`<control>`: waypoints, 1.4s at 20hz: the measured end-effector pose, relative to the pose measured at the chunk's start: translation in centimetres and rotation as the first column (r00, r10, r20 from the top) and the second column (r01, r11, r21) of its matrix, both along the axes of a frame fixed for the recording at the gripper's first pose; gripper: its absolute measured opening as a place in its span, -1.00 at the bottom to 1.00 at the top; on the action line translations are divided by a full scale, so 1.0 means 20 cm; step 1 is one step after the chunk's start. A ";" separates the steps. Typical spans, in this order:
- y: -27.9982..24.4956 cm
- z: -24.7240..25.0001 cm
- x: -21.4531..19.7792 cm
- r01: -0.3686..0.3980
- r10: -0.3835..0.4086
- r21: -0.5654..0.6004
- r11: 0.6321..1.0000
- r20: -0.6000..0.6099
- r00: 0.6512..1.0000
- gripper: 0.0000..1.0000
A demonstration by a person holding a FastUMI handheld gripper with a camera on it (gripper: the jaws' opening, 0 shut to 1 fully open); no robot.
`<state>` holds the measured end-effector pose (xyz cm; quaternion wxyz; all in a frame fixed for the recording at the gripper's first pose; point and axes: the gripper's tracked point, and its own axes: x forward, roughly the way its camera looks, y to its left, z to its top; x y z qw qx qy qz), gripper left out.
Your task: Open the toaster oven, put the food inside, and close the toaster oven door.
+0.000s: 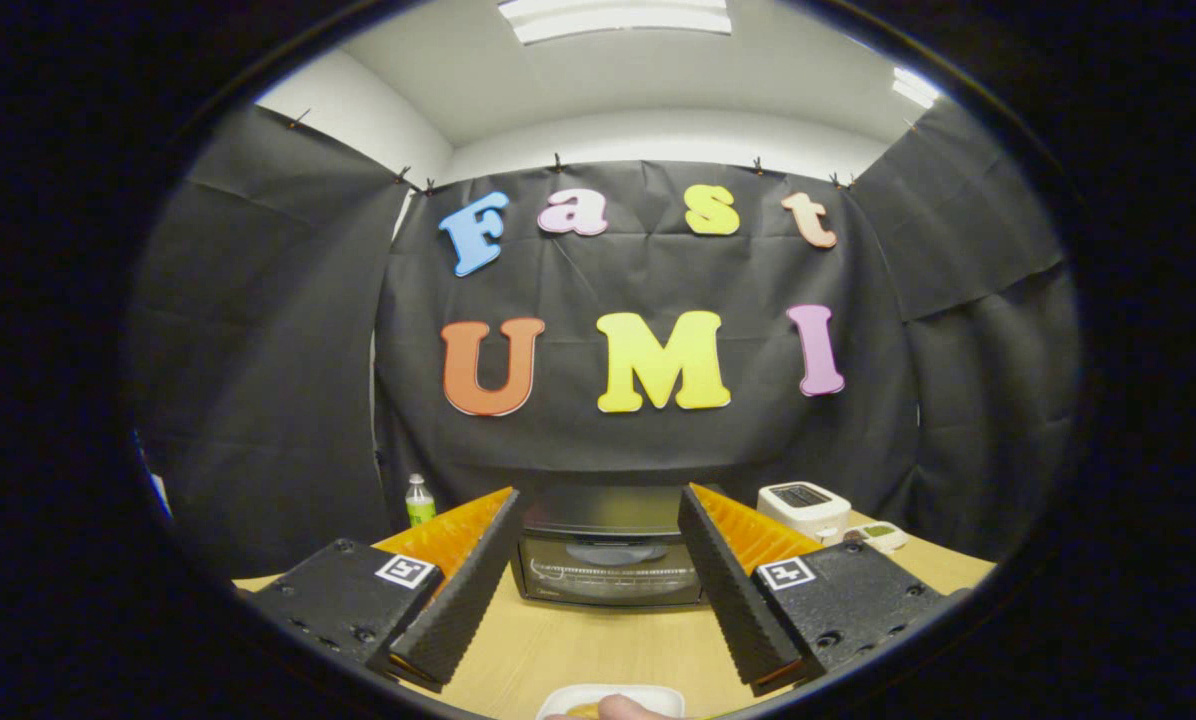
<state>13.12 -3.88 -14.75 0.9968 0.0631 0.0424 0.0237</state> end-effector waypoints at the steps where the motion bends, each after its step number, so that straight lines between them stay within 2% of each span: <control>1: -0.03 -0.04 0.06 0.016 -0.016 0.010 1.000 -0.011 1.000 1.00; 7: -0.04 -0.21 0.49 0.041 -0.041 -0.009 0.999 -0.088 0.995 1.00; 13: -0.02 -0.58 0.79 0.020 -0.022 -0.011 1.000 -0.228 0.973 1.00; 21: 0.01 -0.84 0.93 0.028 -0.027 0.000 1.000 -0.296 0.955 1.00; 28: 0.00 -0.87 0.96 0.043 -0.060 -0.063 0.997 -0.301 0.952 1.00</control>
